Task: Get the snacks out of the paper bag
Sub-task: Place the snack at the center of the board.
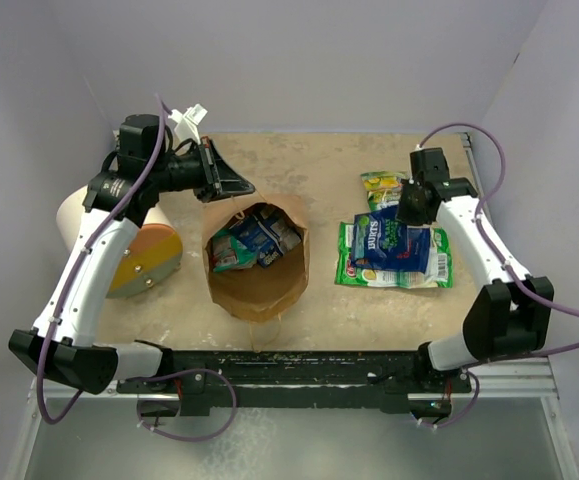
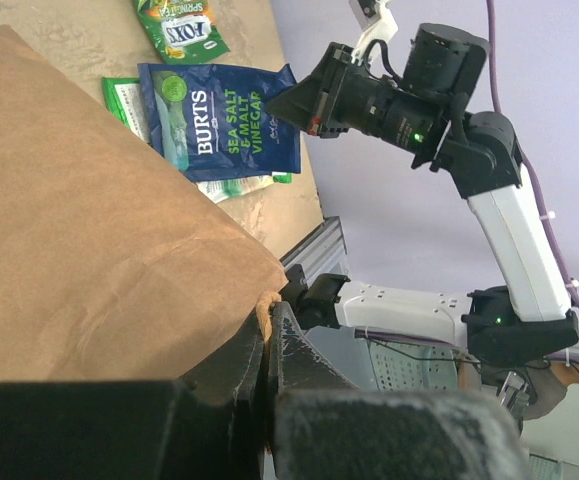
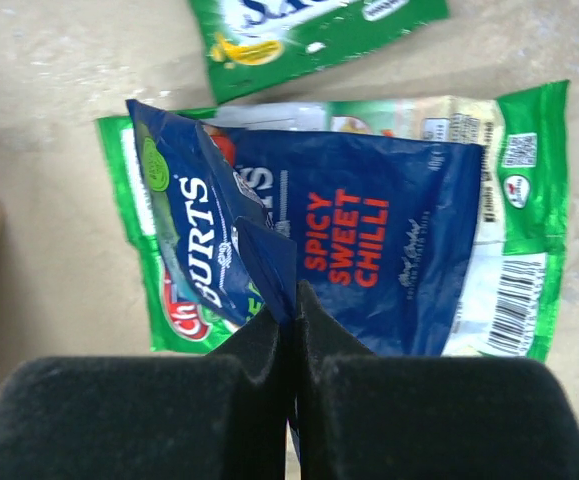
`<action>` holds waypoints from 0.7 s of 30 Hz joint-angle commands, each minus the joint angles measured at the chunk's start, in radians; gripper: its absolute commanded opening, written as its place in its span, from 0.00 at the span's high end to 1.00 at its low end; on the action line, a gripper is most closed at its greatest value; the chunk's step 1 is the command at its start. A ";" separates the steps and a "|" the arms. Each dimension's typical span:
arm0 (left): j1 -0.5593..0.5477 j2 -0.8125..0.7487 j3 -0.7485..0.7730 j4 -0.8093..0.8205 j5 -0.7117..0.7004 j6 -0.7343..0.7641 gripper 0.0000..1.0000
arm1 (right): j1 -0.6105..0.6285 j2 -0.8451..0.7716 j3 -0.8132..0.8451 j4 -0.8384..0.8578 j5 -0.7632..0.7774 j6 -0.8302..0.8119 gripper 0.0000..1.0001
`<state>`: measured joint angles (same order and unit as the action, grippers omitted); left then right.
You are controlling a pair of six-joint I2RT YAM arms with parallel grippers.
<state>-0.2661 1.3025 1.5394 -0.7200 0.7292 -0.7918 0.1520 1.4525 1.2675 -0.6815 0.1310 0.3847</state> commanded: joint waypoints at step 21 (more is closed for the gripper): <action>0.008 -0.037 -0.035 0.058 0.032 -0.010 1.00 | -0.154 0.323 0.006 -0.011 0.127 -0.131 0.91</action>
<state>-0.2638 1.2972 1.5063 -0.7132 0.7456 -0.7952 -0.0048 1.7454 1.2221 -0.6563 0.2085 0.2569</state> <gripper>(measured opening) 0.009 0.056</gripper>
